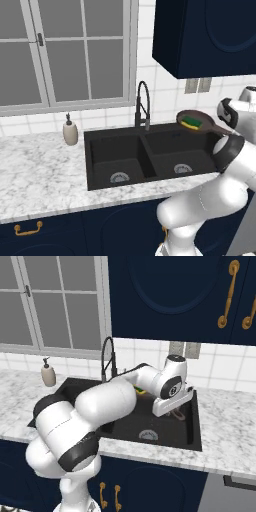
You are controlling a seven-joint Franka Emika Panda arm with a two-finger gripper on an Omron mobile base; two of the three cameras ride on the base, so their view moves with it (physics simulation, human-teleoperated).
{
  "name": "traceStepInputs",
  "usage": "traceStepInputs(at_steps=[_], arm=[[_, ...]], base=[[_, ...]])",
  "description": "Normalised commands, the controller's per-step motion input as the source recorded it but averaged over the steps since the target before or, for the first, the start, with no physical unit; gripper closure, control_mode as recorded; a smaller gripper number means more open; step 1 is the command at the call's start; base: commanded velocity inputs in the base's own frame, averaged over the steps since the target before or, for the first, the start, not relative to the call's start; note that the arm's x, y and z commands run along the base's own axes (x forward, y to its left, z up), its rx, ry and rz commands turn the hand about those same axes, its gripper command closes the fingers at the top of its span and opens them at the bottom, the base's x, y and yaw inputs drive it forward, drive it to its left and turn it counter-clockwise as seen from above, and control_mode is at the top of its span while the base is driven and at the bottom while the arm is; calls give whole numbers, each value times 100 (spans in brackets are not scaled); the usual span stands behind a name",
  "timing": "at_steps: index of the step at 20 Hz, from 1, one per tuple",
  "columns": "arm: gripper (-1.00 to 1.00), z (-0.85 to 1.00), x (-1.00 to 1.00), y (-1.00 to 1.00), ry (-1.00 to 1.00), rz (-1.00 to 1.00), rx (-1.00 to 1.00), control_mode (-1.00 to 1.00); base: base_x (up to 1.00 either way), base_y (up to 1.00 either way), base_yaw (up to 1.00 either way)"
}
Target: Pick the pan and sponge and place them into the sink. Then turn on the water.
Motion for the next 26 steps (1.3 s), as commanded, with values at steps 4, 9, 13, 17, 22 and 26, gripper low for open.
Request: traceStepInputs(at_steps=[4,9,13,17,22,26], arm=[[100,-29,31,0,5,0,0,-100],[100,-53,22,5,8,2,0,-100],[100,-37,24,1,3,7,0,-100],[100,-22,26,30,2,8,0,-100],[100,-28,14,34,3,8,0,-100],[100,-16,14,4,4,9,0,-100]], base=[[0,0,0],[0,0,0],[0,0,0],[0,0,0],[0,0,0],[0,0,0]])
